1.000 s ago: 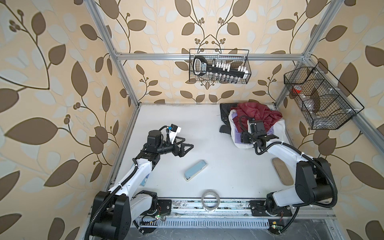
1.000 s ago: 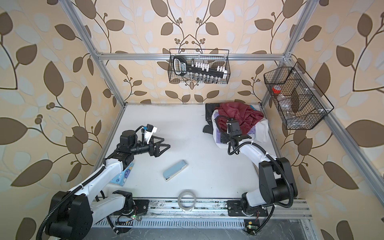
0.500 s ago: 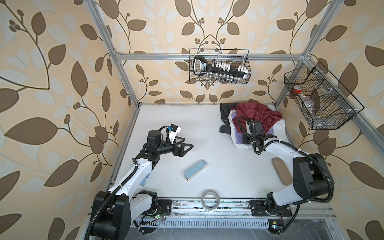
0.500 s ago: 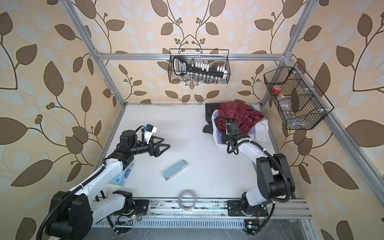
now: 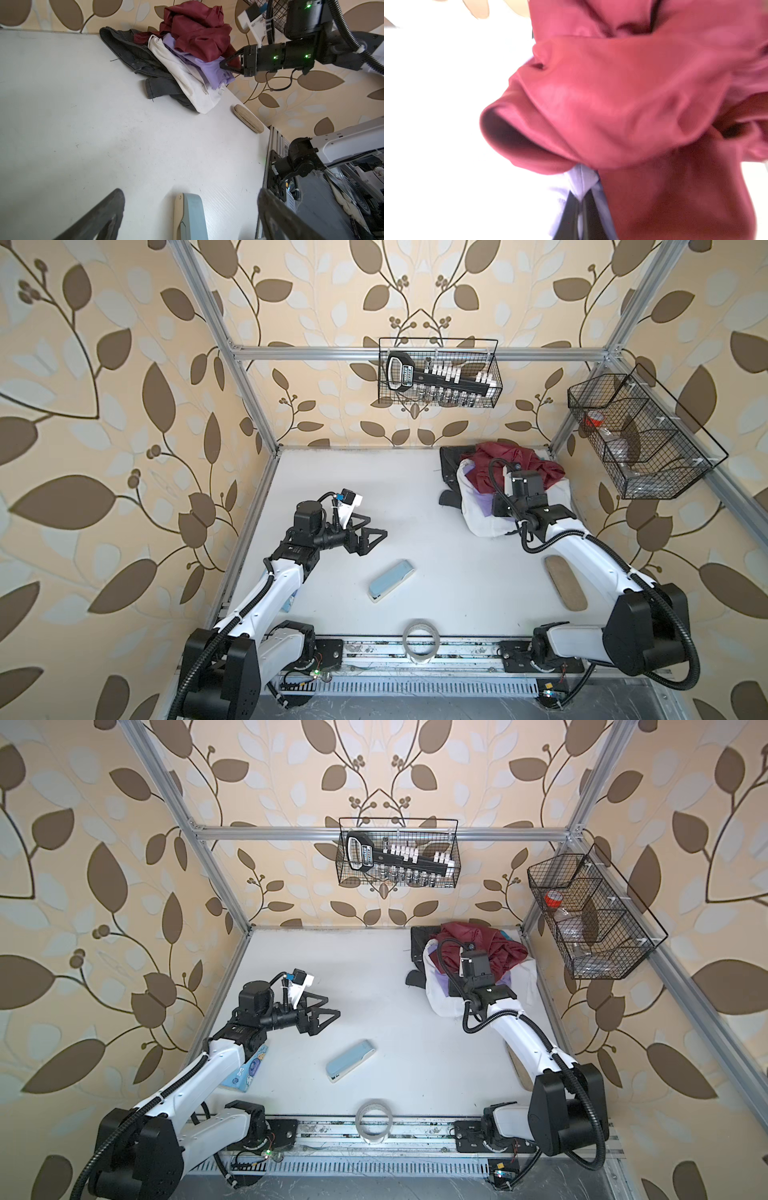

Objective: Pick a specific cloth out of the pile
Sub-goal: 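Lift the lavender shirt up out of the pile with the right gripper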

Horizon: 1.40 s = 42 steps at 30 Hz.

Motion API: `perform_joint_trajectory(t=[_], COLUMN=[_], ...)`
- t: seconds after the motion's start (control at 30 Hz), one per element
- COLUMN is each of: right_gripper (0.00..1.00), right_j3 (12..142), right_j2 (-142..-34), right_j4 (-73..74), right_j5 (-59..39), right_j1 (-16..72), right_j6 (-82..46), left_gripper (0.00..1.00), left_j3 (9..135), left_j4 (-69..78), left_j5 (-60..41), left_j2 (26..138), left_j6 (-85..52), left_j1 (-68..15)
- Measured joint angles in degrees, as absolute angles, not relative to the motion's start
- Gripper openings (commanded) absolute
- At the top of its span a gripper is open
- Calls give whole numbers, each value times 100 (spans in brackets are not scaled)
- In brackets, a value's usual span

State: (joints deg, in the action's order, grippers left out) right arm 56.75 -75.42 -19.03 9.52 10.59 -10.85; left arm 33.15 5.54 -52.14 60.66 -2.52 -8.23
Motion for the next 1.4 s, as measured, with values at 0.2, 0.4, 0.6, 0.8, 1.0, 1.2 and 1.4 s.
perform_joint_trajectory(t=[0.2,0.4,0.6,0.8,1.0,1.2,1.4], right_gripper=[0,0,0,0,0,0,0], right_j3=[6099,6587,6943,7201,7520,7808,8093], right_j2=[-7249,-7238,-7238,-7181,-7164,-7164,-7161], right_j4=[-2185,-2440,-2644,-2779,-2961,-3079,-3166], right_j5=[1155,1260,1310,1315,1313,1315,1400], right_j1=[1057,1057,1057,1074,1125,1142,1321], right_j6=[-945,-803,-711,-635,-582,-528,-475], left_gripper=[99,99,99,99,99,99,99], left_j3=[3315,3315,3315,3315,3315,3315,3315], left_j4=[530,510,473,445,443,438,423], left_j5=[-5214,-5210,-5210,-5207,-5207,-5207,-5205], left_j2=[6020,5961,5931,5931,5929,5924,5885], left_j6=[-191,-161,-150,-143,-141,-139,-137], left_j1=[-834,-884,-904,-908,-908,-908,-945])
